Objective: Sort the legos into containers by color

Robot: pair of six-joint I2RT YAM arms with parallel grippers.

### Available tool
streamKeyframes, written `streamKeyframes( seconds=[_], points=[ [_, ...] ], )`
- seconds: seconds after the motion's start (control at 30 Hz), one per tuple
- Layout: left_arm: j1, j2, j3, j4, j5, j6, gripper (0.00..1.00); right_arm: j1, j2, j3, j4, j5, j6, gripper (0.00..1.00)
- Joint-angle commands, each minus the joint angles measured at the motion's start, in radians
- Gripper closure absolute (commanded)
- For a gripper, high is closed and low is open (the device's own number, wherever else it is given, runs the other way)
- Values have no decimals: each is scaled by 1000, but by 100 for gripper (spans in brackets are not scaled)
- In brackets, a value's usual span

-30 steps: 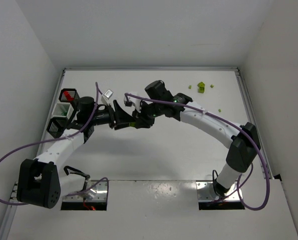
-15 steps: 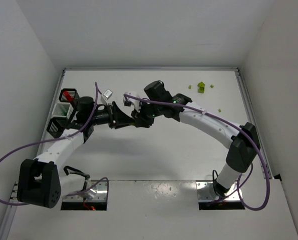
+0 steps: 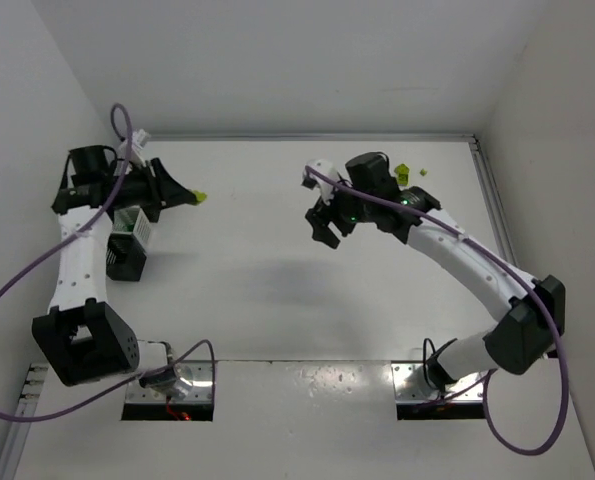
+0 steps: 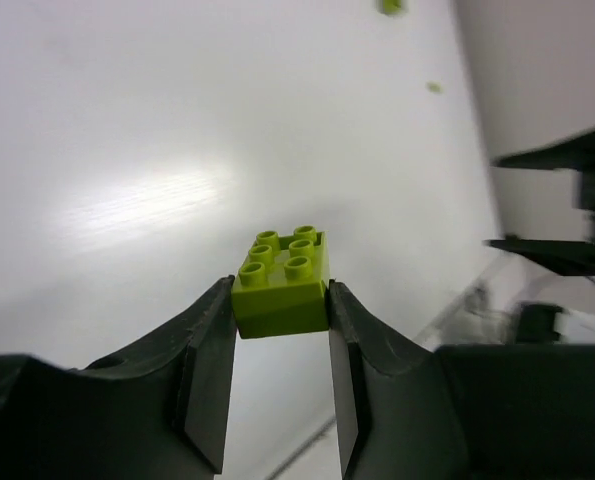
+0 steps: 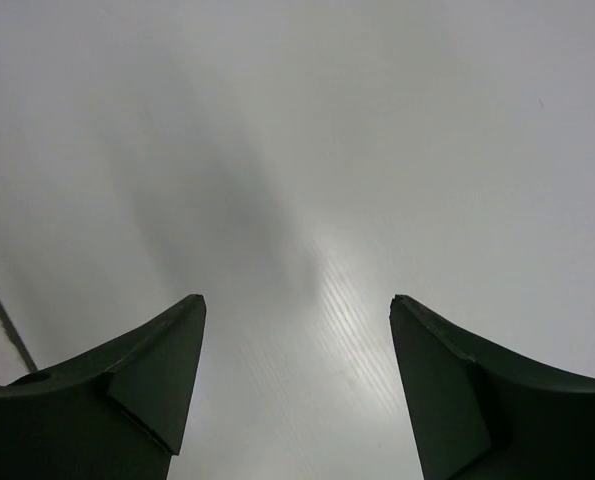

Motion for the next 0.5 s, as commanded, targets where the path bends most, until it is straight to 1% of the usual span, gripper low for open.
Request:
streamKeyframes(
  seconds=[0.0,0.07,0.1,0.13,0.17,0.23,0.27,0.37,0.47],
  points=[
    [141,14,159,-374,-249,385,100,-105,-50,-107,-22,98,19,25],
    [210,5,213,-375,-397,396,100,-153,-50,-137,-51,98,31,25],
    [221,5,228,-375,-475,411,100,-177,-50,-137,-65,98,40,25],
    [235,5,228,-375,-596,423,100,-200,-41,-146,-74,74,51,25],
    [251,5,228,-375,-641,437,100,-240,-41,-146,-84,63,69,25],
    [308,5,228,-399,-715,471,100,-277,-32,-146,-97,28,78,25],
    [348,5,215,-414,-726,494,100,-306,-20,-146,-107,5,91,25],
    [390,5,178,-404,-773,524,100,-358,11,-135,-117,-31,100,25],
    [434,-4,130,-381,-795,555,100,-386,55,-98,-165,-101,100,25]
  ],
)
